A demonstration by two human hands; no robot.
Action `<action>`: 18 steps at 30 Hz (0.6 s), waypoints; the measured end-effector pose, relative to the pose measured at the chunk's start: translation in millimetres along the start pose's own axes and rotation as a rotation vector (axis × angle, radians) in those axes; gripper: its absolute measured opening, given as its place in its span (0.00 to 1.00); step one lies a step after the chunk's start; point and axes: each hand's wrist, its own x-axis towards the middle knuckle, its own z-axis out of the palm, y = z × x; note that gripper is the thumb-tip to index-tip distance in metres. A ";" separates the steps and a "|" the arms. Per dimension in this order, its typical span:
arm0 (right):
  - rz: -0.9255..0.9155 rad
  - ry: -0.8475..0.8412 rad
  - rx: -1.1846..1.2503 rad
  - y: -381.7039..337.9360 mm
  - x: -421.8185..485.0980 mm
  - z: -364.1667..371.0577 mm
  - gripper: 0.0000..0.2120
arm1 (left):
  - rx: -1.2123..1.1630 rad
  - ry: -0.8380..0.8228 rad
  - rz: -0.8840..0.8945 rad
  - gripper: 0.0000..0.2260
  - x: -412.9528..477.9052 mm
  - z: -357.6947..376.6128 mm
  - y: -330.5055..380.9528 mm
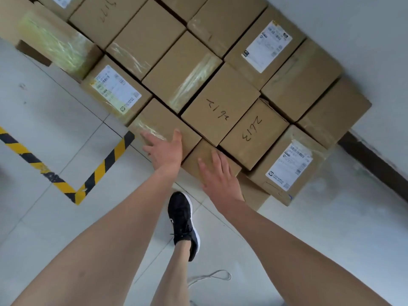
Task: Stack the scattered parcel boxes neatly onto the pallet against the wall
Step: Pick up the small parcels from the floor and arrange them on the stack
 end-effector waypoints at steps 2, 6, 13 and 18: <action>-0.028 0.018 -0.017 11.7 -15.2 3.1 0.44 | 0.052 0.047 0.055 0.39 -6.2 2.3 -18.2; -0.054 0.044 0.013 40.1 -71.9 13.0 0.43 | 0.120 0.059 0.028 0.35 -41.3 17.5 -71.2; 0.177 -0.027 0.113 87.7 -220.4 55.9 0.38 | 0.261 -0.099 0.048 0.30 -155.8 84.9 -160.4; 0.251 -0.101 0.099 114.5 -303.7 92.9 0.37 | 0.300 -0.202 0.147 0.29 -227.7 128.8 -192.5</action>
